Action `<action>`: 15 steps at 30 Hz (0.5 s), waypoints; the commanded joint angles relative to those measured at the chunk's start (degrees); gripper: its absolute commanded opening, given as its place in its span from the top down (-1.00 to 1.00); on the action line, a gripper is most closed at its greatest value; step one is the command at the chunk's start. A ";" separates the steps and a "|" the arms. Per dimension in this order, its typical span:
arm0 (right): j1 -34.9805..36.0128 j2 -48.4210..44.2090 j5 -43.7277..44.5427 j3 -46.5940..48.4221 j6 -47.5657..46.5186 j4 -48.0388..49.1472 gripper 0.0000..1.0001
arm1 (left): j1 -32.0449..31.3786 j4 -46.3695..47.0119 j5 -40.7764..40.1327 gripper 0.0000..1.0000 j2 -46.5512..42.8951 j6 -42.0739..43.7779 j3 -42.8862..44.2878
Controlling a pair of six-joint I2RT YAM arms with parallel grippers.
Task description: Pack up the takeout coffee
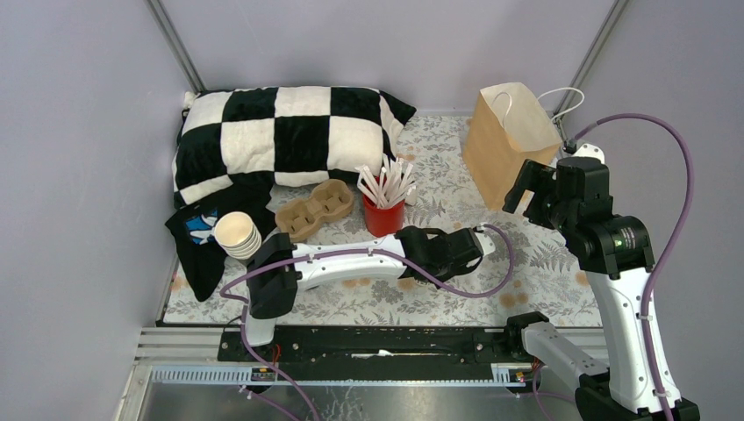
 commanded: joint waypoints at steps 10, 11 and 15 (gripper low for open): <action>0.34 2.21 -1.86 0.75 -2.15 0.88 -0.99 | -0.23 -9.08 -6.45 -0.44 -9.58 -6.02 7.23; 0.32 2.46 -2.67 0.52 -2.33 1.21 -0.99 | 0.01 -10.73 -7.63 -0.52 -12.20 -8.69 5.74; 0.34 3.40 -6.86 -0.59 -2.98 2.71 -0.99 | 5.39 -18.13 -9.42 -0.76 -22.26 -20.46 -3.51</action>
